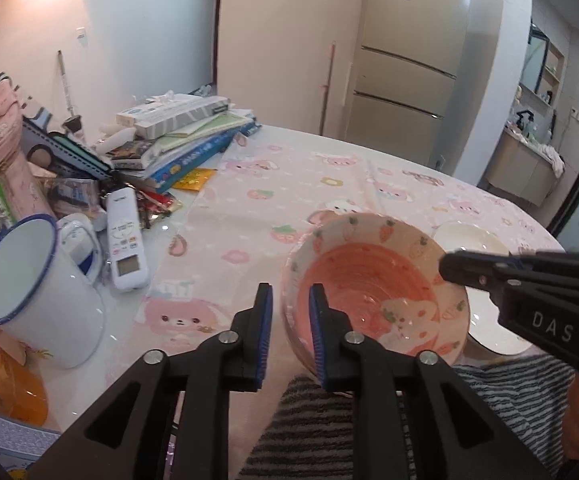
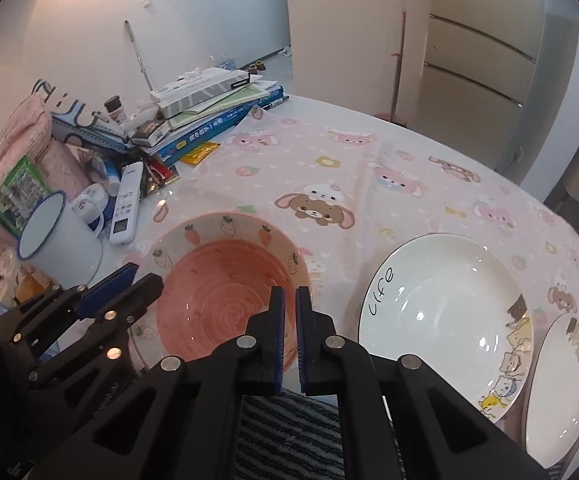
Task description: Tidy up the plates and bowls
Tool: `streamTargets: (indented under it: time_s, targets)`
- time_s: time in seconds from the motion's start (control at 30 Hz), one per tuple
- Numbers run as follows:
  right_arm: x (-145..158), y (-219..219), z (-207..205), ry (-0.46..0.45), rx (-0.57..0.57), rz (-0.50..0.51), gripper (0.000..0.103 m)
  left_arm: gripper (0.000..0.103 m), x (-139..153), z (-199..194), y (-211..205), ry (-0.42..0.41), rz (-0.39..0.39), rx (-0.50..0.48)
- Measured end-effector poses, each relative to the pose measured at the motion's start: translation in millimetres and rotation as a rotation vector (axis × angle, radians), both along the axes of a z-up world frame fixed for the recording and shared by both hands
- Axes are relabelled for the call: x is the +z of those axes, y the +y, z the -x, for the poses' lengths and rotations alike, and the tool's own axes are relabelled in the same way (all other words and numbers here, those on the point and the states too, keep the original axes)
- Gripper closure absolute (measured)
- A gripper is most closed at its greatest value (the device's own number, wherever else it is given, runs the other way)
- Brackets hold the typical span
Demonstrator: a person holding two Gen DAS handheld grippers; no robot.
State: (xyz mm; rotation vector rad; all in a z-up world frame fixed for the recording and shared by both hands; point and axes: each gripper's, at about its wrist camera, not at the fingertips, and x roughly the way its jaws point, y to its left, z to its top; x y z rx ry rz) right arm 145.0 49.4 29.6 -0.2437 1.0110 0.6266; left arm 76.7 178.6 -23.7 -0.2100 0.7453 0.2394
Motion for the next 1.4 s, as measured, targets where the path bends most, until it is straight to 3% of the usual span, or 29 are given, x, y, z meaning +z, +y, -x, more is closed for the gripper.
streamTargets:
  time_s: [0.2,0.27,0.47,0.63,0.73,0.8,0.93,1.07,1.23,1.4]
  targets:
    - [-1.1,-12.7,-12.3,0.077,-0.041,-0.084,0.097,0.079,8.0,2.1,8.5,-0.017,0.001,0.011]
    - [3.3,-15.7,-12.7,0.038,-0.067,-0.067,0.097,0.064,10.9,3.9,4.5,-0.031,-0.011,-0.001]
    - [20.0,-35.6,-19.8,0.062,-0.098,-0.122,0.097,0.041,27.2,10.9,-12.5,-0.091,-0.027,-0.059]
    - [66.7,-72.4,-0.1,-0.128,-0.147,-0.146,0.097,0.020,62.0,24.5,-34.4,-0.200,-0.102,-0.095]
    - [92.6,-100.7,11.0,-0.232,-0.186,-0.167,0.097,0.017,84.5,35.8,-49.4,-0.275,-0.120,-0.131]
    - [106.6,-120.7,15.2,-0.260,-0.214,-0.193,0.096,0.016,99.7,44.2,-61.1,-0.330,-0.127,-0.156]
    - [130.6,-164.0,19.9,-0.278,-0.250,-0.260,0.080,0.001,125.7,54.7,-82.7,-0.447,-0.161,-0.167]
    - [147.9,-202.2,28.3,-0.346,-0.310,-0.266,0.080,0.001,141.5,58.0,-105.3,-0.500,-0.222,-0.195]
    - [163.4,-242.7,44.3,-0.416,-0.335,-0.299,0.080,0.001,152.2,58.1,-123.2,-0.556,-0.175,-0.225]
    - [170.3,-271.5,43.3,-0.417,-0.372,-0.362,0.075,0.001,175.0,40.8,-141.0,-0.590,-0.172,-0.240]
